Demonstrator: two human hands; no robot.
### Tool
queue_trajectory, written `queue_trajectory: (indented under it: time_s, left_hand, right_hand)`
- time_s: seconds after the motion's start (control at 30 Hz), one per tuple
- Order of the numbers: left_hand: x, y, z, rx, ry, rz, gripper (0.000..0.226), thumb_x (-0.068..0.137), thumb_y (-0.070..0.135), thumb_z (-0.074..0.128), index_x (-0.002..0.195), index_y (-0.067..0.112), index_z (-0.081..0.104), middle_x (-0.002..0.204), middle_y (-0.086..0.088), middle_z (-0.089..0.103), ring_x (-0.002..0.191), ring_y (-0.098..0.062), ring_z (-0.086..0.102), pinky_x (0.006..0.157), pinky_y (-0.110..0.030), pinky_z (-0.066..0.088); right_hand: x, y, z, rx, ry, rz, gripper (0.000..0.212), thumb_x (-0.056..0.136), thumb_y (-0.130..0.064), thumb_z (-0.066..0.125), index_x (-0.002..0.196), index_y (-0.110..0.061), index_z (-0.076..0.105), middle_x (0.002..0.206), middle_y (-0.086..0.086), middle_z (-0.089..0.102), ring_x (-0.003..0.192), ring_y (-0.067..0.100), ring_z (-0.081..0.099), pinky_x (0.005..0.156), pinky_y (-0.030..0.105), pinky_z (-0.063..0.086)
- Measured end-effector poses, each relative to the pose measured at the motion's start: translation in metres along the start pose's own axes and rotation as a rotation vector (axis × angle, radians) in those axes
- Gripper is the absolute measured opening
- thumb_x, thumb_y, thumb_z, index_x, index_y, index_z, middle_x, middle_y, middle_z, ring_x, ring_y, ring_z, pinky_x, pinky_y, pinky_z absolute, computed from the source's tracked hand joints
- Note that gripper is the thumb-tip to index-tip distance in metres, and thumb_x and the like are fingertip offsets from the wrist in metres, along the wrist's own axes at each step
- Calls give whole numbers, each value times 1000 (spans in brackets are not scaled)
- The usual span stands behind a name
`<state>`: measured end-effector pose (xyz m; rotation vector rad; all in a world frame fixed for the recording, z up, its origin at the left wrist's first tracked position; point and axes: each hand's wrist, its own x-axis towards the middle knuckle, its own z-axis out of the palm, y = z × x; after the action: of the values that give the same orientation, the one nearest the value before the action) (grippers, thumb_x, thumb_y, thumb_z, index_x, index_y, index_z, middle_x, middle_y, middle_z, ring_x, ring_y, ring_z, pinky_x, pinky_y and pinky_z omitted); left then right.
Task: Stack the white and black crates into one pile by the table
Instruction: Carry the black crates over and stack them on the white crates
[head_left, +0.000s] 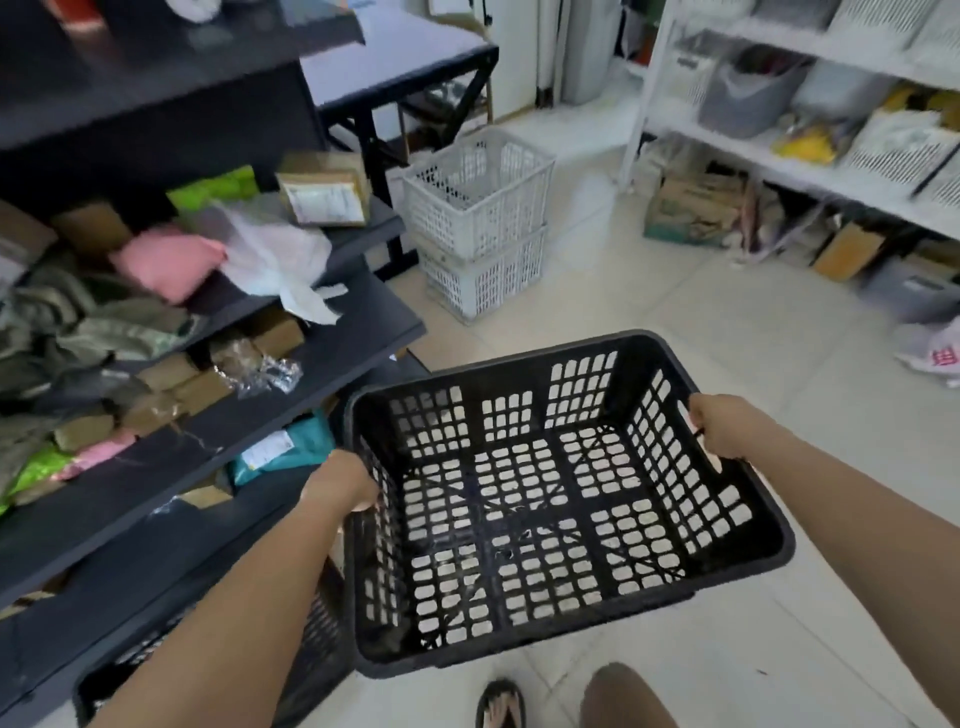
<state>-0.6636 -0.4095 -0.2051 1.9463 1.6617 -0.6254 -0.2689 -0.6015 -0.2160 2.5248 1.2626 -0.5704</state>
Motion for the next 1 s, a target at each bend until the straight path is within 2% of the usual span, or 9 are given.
queue_trajectory:
  time_s: [0.17, 0.23, 0.3, 0.37, 0.47, 0.6, 0.77, 0.87, 1.0]
  left_hand:
    - [44, 95, -54, -31, -57, -68, 45, 96, 12, 44, 134, -11, 39, 113, -24, 59, 87, -40, 67, 46, -37, 52]
    - [69, 140, -81, -28, -33, -49, 44, 97, 16, 43, 133, -10, 41, 101, -20, 61, 78, -38, 67, 42, -32, 48]
    - [94, 185, -109, -54, 0, -34, 36, 97, 16, 43, 123, -8, 51, 95, -19, 61, 73, -37, 65, 46, -33, 52]
    - [112, 225, -133, -33, 7, -37, 26, 99, 16, 43, 108, -4, 57, 81, -13, 56, 72, -32, 62, 61, -34, 56]
    - [148, 279, -177, -42, 108, -37, 25, 99, 16, 43, 82, 2, 55, 72, -6, 49, 73, -28, 61, 70, -32, 53]
    - [194, 339, -228, -133, 118, -70, 29, 97, 20, 47, 109, -3, 59, 109, -20, 65, 95, -34, 68, 79, -40, 60]
    - [267, 383, -289, -193, 158, -82, 40, 95, 35, 50, 103, 0, 65, 93, -14, 66, 87, -31, 69, 76, -38, 61]
    - [328, 403, -335, -180, 239, -79, 41, 95, 39, 46, 101, 4, 66, 91, -10, 65, 86, -30, 67, 78, -36, 59]
    - [403, 431, -399, -200, 301, -85, 36, 92, 39, 49, 92, 5, 62, 91, -10, 64, 81, -28, 64, 72, -33, 57]
  right_hand:
    - [83, 50, -63, 26, 22, 9, 21, 81, 0, 45, 89, -19, 40, 114, 16, 61, 109, 31, 57, 87, 35, 48]
    - [130, 72, -90, 38, 36, 23, 21, 81, 1, 43, 79, -20, 38, 114, 16, 61, 109, 31, 57, 87, 35, 47]
    - [177, 95, -124, 54, 47, 21, 26, 80, 2, 43, 73, -22, 37, 108, 14, 61, 108, 30, 58, 84, 33, 47]
    - [225, 113, -160, 34, 20, -10, 20, 79, 1, 44, 82, -19, 44, 98, 11, 59, 106, 30, 60, 82, 31, 48]
    - [302, 128, -218, 17, 45, -61, 18, 80, -2, 47, 89, -18, 45, 103, 12, 61, 105, 29, 60, 78, 26, 45]
    - [376, 141, -288, -37, 40, -98, 17, 84, -2, 47, 94, -15, 42, 96, 8, 48, 93, 25, 54, 80, 29, 44]
    - [478, 127, -373, -105, 19, -156, 19, 87, 0, 45, 101, -12, 47, 114, 13, 57, 99, 25, 56, 73, 25, 39]
    - [543, 107, -417, -117, 32, -168, 16, 87, 0, 46, 99, -12, 46, 105, 9, 54, 94, 22, 54, 66, 24, 39]
    - [634, 87, -465, -32, 80, -134, 20, 83, 3, 45, 96, -12, 51, 104, 11, 58, 93, 23, 54, 79, 29, 44]
